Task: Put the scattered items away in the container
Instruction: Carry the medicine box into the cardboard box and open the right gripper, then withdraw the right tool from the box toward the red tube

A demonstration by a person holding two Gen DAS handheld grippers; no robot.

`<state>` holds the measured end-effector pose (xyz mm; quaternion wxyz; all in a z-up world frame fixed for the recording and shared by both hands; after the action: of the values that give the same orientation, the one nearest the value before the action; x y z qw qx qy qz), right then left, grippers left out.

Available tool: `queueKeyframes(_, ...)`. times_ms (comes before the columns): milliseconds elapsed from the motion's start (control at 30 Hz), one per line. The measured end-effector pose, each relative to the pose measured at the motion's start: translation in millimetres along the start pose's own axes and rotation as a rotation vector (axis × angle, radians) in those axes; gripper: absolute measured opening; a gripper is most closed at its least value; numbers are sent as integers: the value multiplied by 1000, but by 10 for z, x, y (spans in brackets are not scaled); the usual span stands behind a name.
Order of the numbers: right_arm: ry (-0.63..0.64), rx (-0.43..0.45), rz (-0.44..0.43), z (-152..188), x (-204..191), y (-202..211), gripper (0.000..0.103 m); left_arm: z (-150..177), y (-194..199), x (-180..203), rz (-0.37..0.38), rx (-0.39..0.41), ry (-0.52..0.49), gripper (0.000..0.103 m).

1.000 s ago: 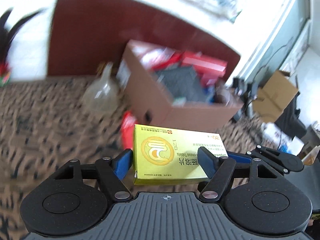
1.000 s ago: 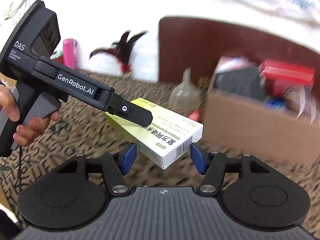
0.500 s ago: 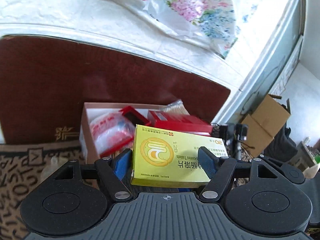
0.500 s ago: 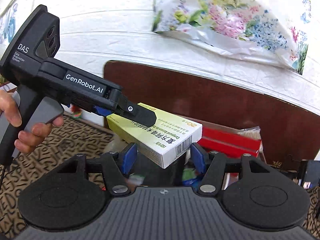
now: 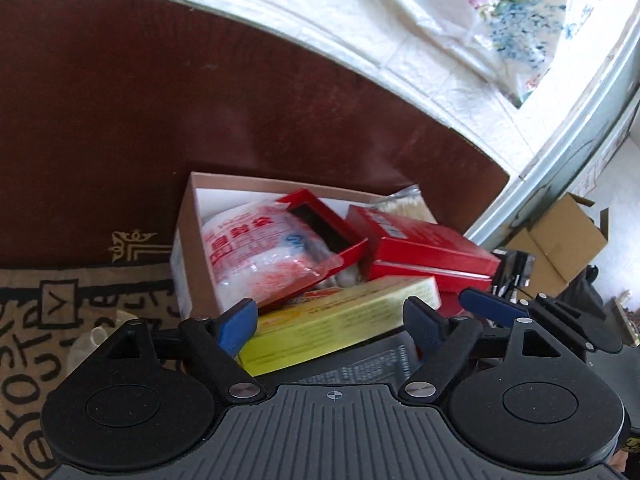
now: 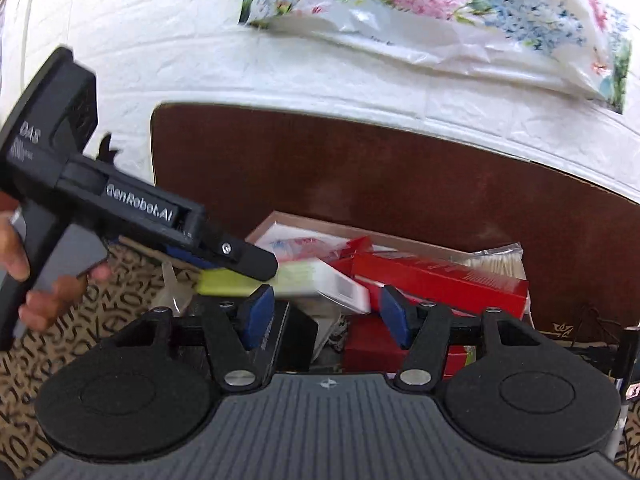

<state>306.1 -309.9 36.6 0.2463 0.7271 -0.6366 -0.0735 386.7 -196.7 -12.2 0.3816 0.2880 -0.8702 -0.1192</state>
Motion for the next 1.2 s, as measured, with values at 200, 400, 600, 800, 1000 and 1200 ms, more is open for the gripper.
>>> queueKeyframes(200, -20, -19, -21, 26, -42, -105, 60, 18, -27, 35, -15, -11, -34, 93)
queueKeyframes(400, -11, -27, -26, 32, -101, -92, 61, 44, 23, 94, -20, -11, -52, 99)
queueKeyframes(600, -7, 6, -19, -23, -140, 83, 77, 101, 249, 274, 2, 7, -80, 103)
queueKeyframes(800, 31, 43, -11, -70, -265, 328, 87, 263, 474, 458, 41, -3, -91, 103)
queueKeyframes(1000, 64, 78, -22, -54, -467, 629, 94, 526, 759, 614, 77, 13, -110, 103)
queueKeyframes(1200, 73, 103, -33, 149, -777, 932, 94, 972, 1079, 557, 84, 38, -93, 103)
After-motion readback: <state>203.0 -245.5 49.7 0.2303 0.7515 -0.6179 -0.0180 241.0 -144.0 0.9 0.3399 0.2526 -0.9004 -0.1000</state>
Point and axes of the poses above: each gripper's, at about its wrist camera, not at the fingertips, and y roughly against the way its jaws point, x to its right, z to its underside, the point moved 6 cm from there along -y, roughly the way its jaws point, and after that the axes turned 13 degrees about z, right-handed, at the moved point
